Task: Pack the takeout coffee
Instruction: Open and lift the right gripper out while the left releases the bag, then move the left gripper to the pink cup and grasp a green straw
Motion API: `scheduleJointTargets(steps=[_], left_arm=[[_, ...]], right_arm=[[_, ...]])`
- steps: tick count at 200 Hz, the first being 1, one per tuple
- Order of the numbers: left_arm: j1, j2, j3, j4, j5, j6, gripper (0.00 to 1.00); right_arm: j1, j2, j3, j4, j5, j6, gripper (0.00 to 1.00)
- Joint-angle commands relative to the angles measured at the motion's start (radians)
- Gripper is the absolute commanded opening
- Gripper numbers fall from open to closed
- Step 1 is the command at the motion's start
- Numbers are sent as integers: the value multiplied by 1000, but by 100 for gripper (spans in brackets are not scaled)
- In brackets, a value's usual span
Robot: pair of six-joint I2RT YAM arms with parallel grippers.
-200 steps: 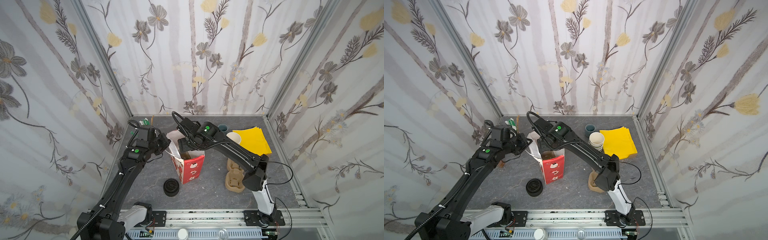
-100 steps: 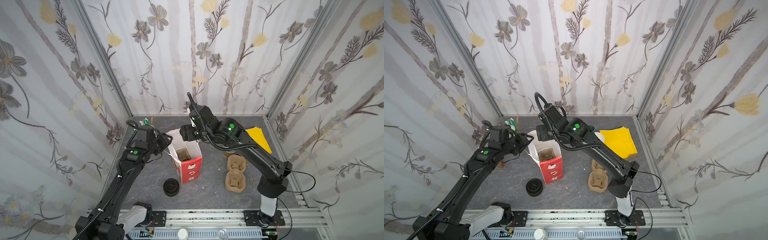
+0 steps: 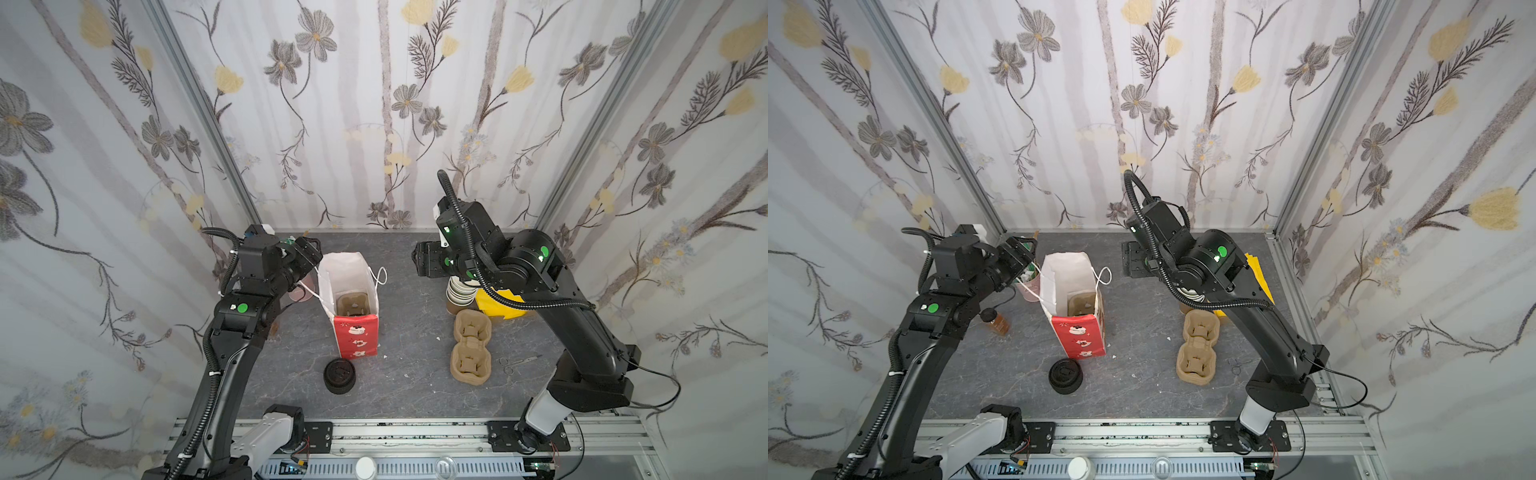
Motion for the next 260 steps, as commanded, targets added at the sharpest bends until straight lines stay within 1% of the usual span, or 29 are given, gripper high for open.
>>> scheduleJointTargets(steps=[1, 16, 37, 48, 68, 92, 130, 150, 173, 203, 215, 232, 260], left_arm=[[18, 13, 58, -64, -97, 57, 80], [21, 15, 57, -69, -85, 63, 79], [21, 15, 14, -74, -31, 60, 73], [21, 5, -5, -74, -32, 54, 71], [27, 0, 10, -83, -53, 74, 72], [58, 41, 115, -163, -104, 102, 72], [128, 245, 398, -473, -207, 114, 72], [169, 314, 466, -550, -246, 94, 72], [247, 363, 461, -558, -192, 72, 72], [354, 419, 415, -553, -67, 41, 72], [372, 444, 396, -548, -5, 37, 72], [379, 469, 369, -547, 47, 31, 72], [378, 495, 334, -539, 75, 23, 70]], right_arm=[[-18, -10, -4, -15, 15, 41, 75], [-26, -2, -4, -4, -1, 43, 75], [-30, 16, -4, 20, -44, 40, 74], [-29, 29, -4, 44, -87, 37, 74], [-25, 47, -4, 92, -148, 63, 74], [-23, 66, -4, 124, -171, 81, 74], [-23, 88, -4, 141, -180, 78, 72], [-24, 92, -5, 131, -176, 75, 72], [-24, 94, -5, 122, -168, 74, 71], [-24, 100, -7, 105, -166, 74, 71], [-24, 105, -9, 97, -167, 81, 71], [-22, 103, -28, 100, -167, 83, 71], [-23, 76, -87, 137, -155, 91, 71]])
